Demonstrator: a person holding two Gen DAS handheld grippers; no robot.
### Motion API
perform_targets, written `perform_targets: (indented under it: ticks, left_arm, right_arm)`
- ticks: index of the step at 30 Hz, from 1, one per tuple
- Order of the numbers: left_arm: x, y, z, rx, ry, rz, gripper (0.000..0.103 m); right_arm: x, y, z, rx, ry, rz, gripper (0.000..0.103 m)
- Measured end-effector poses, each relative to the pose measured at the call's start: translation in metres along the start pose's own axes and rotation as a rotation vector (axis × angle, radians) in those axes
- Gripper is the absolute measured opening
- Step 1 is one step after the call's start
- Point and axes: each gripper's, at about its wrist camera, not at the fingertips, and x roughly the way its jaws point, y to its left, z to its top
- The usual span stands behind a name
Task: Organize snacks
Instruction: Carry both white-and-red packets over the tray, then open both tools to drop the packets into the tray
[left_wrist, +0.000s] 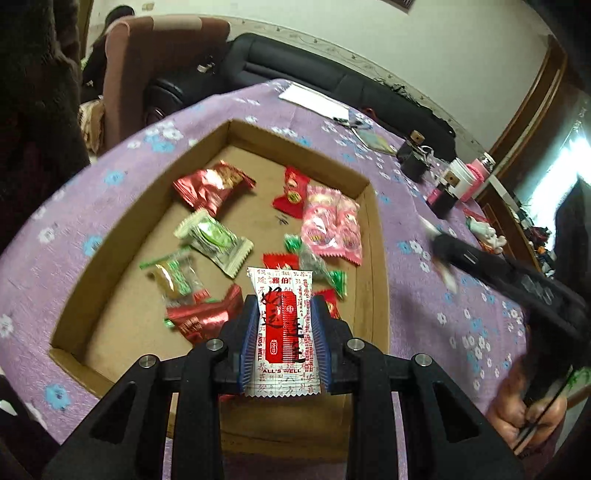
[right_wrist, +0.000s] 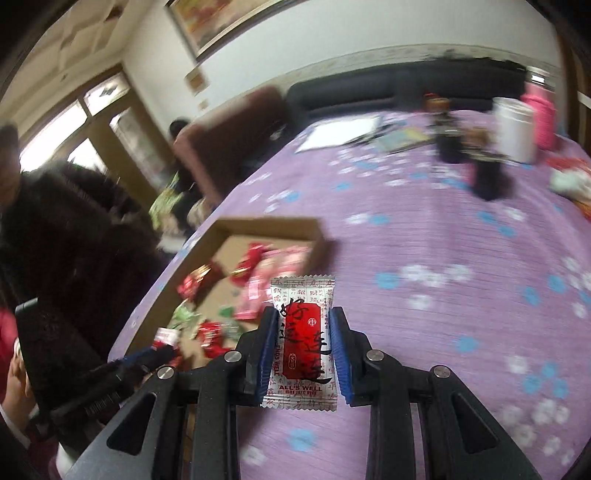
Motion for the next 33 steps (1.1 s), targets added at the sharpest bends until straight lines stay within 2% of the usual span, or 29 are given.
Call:
perform_targets:
  ticks: [7,16,22,25,33]
  left_arm:
    - [0.009,-0.001,-0.004,-0.006,0.028,-0.064,0.026]
    - [0.014,0.004,-0.006,-0.031,0.027,-0.058,0.026]
    - [0.013,0.006,-0.007,-0.045,0.015,-0.06,0.027]
    - [0.011,0.006,-0.007,-0.051,0.009,-0.06,0.031]
    - [0.007,0.005,-0.006,-0.063,0.007,-0.059,0.036]
  right_arm:
    - [0.069,0.061,0.029,-0.103,0.107,0.05,0.029]
    - [0.134,0.082,0.052,-0.125,0.207,0.045,0.029]
    - [0.152,0.081,0.058,-0.104,0.227,0.042,0.029]
    - [0.159,0.082,0.06,-0.101,0.241,0.052,0.032]
    - [0.139,0.081,0.063,-0.096,0.192,0.061,0.035]
